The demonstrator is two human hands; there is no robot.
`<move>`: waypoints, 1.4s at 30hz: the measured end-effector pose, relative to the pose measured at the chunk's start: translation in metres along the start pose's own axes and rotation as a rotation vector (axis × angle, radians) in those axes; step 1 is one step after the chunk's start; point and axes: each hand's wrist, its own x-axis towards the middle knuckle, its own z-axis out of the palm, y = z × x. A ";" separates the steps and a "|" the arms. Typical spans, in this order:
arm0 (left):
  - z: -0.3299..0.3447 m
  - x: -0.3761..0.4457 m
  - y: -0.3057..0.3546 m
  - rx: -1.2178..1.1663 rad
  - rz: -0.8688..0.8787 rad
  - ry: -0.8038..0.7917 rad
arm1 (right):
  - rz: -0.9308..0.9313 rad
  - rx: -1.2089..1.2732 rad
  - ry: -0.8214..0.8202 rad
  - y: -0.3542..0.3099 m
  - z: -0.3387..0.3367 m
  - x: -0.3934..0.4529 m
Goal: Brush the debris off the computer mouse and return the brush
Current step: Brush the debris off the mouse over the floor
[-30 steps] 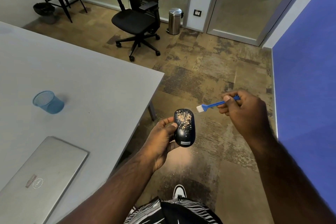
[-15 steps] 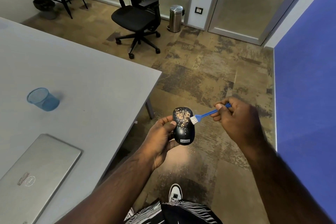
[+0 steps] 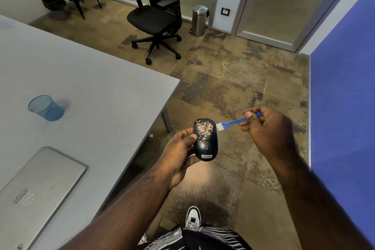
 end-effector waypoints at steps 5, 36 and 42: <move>0.004 0.002 -0.005 0.012 -0.008 -0.009 | -0.027 -0.014 -0.015 0.002 -0.002 0.004; 0.022 0.003 -0.010 0.095 0.016 0.044 | -0.080 -0.057 -0.163 -0.018 0.011 0.035; 0.025 0.002 -0.012 0.112 0.016 0.042 | -0.065 -0.236 -0.186 -0.022 0.020 0.035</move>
